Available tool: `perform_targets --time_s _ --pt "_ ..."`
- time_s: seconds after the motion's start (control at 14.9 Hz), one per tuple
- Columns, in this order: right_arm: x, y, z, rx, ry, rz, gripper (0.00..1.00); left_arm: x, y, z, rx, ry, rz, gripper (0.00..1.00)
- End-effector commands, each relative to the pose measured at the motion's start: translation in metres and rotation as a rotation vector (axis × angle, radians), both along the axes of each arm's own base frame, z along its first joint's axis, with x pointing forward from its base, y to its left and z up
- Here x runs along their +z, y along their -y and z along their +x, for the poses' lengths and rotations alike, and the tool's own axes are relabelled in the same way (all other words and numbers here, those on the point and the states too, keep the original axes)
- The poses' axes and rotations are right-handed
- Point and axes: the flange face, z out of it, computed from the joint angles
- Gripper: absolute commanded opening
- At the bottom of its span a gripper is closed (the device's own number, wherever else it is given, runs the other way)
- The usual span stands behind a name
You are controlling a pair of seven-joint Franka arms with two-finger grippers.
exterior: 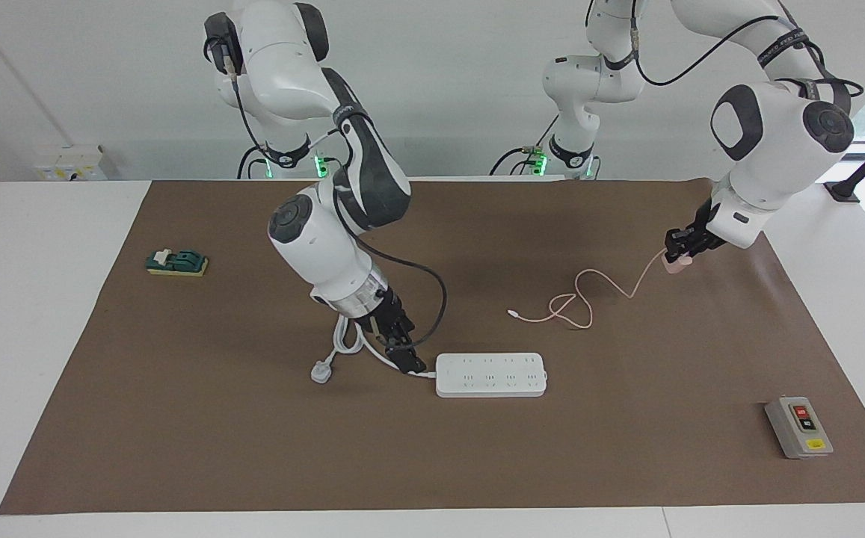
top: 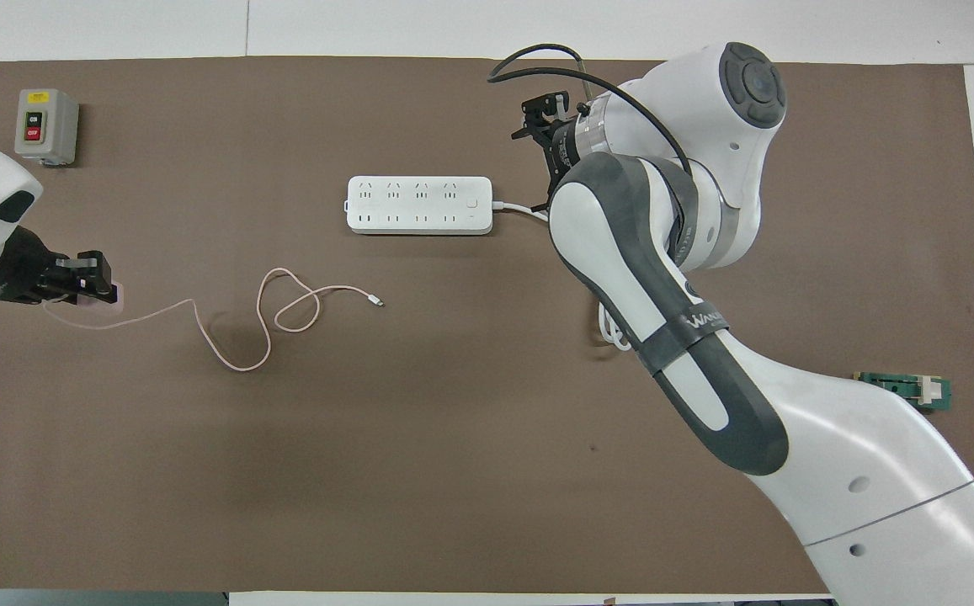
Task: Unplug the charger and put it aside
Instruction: 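Set down the charger with the left gripper while the right gripper withdraws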
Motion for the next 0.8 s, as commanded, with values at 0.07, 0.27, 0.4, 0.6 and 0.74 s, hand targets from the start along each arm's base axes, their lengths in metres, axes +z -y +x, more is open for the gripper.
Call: perform_targets --time_s 0.07,0.27,0.4,0.6,0.74 --pt "0.063 0.047 -0.026 0.303 0.055 -0.124 1.0 -0.056 -0.018 -0.057 -0.062 0.101 -0.016 0.01" --pt "0.093 0.103 -0.034 0.535 0.085 -0.2 1.0 -0.077 -0.013 -0.06 -0.068 0.122 -0.01 0.03" --pt "0.111 0.14 -0.039 0.675 0.107 -0.264 1.0 -0.093 -0.013 -0.067 -0.067 0.128 -0.008 0.04" --pt "0.143 0.174 -0.058 0.893 0.109 -0.356 1.0 -0.101 -0.017 -0.07 -0.076 0.148 -0.004 0.29" --pt "0.162 0.19 -0.074 0.918 0.074 -0.374 1.0 -0.102 -0.023 -0.072 -0.071 0.137 -0.005 0.75"
